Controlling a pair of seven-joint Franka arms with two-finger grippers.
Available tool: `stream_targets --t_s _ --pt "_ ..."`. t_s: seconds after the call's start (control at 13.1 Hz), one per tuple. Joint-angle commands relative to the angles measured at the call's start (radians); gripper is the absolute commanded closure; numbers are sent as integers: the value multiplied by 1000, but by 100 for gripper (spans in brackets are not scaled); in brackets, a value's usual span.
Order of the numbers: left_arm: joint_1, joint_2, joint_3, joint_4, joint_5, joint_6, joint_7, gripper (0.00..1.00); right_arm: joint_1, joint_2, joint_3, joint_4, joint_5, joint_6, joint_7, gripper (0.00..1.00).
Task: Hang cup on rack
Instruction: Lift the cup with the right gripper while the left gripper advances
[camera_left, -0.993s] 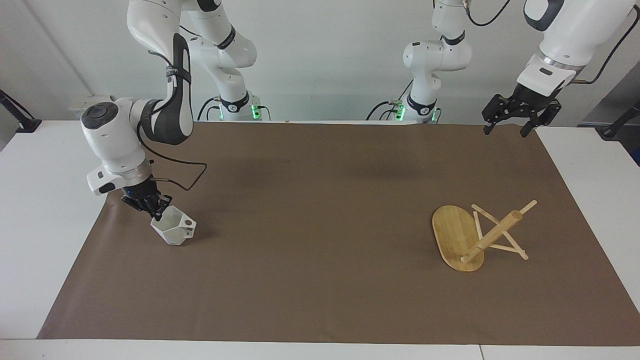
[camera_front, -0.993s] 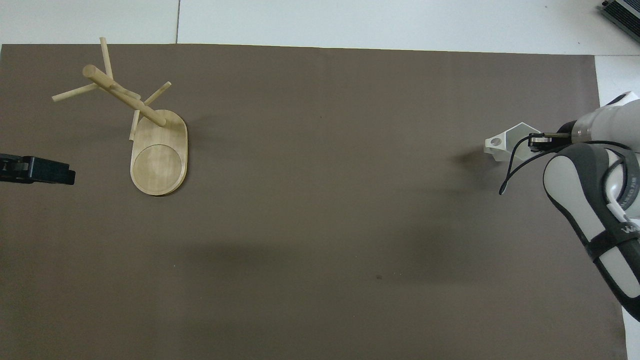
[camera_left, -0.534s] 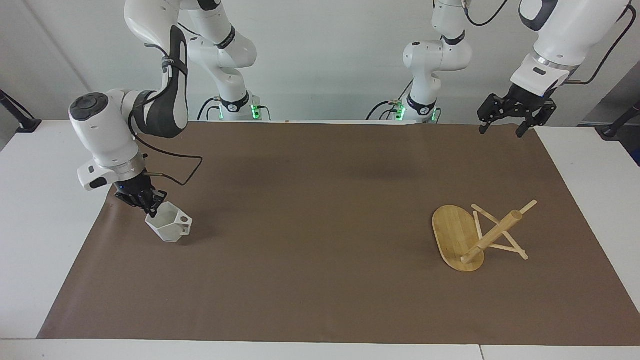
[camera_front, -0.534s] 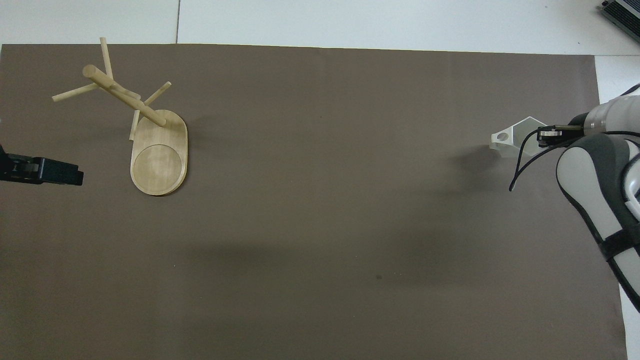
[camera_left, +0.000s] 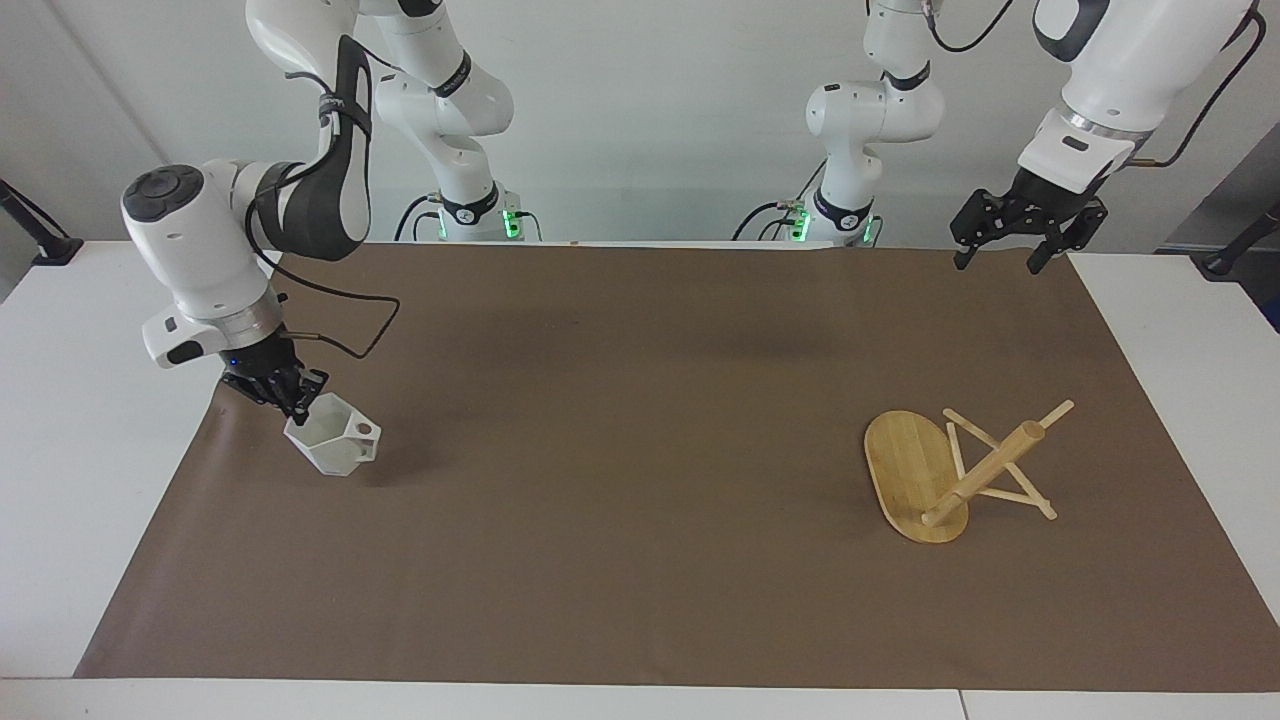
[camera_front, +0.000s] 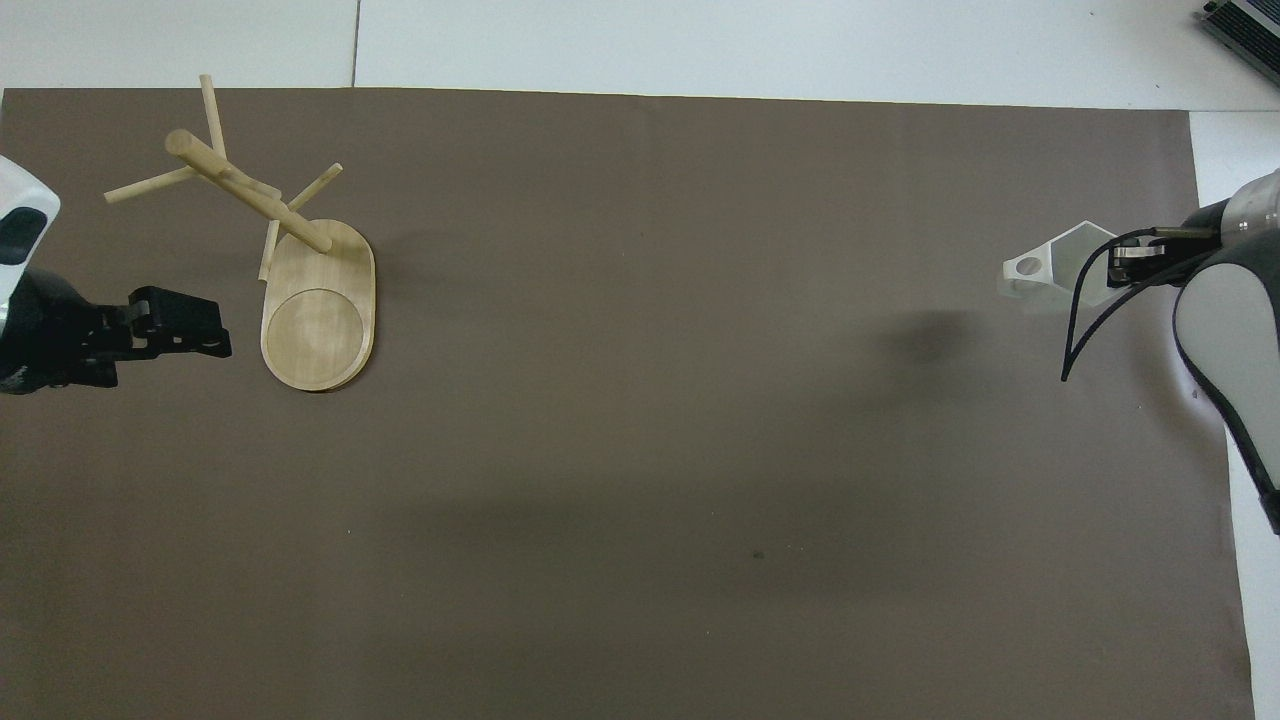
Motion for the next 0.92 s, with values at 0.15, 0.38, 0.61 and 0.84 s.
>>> stream_targets --t_s 0.15,0.38,0.61,0.84 --pt "-93 -52 5 -57 -47 -43 -278 0 -4 -1 11 91 6 -125 18 100" --pt "-158 -58 2 -58 -54 -57 -467 0 -4 -2 11 139 6 -200 18 100" --pt "-159 -58 2 -60 -60 -40 -615 0 4 -16 12 170 6 -268 19 100" --pt "-115 -58 6 -73 -232 -28 -748 0 7 -37 11 173 3 -312 18 100"
